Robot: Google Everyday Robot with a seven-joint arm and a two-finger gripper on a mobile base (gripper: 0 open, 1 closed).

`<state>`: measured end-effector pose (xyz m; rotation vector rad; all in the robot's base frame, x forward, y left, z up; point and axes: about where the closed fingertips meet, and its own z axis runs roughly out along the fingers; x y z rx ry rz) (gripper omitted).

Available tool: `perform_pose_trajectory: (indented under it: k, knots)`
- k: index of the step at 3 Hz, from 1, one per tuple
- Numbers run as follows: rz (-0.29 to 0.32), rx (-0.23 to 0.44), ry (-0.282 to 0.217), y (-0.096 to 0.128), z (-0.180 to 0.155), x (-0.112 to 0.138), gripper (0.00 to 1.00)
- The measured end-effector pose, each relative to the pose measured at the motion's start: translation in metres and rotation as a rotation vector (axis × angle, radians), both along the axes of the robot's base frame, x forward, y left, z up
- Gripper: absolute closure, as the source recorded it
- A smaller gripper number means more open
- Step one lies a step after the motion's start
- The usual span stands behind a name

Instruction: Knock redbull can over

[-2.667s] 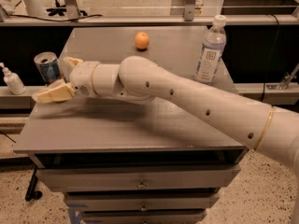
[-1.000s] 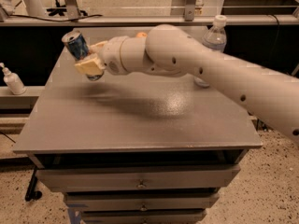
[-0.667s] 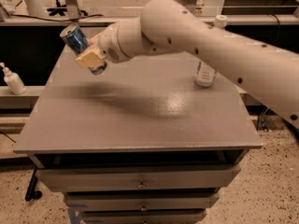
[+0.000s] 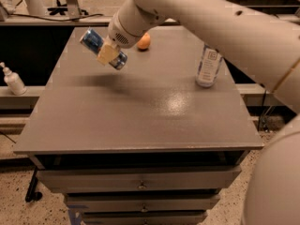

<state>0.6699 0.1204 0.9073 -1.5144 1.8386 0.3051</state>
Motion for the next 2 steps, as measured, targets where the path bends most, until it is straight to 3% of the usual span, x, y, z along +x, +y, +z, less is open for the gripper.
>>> perform_pose_trajectory:
  k: [1,2]
  knots:
    - [0.011,-0.211,0.060,-0.017,-0.029,0.001,1.00]
    - [0.064,-0.428,0.139,-0.031,-0.060,-0.013,1.00]
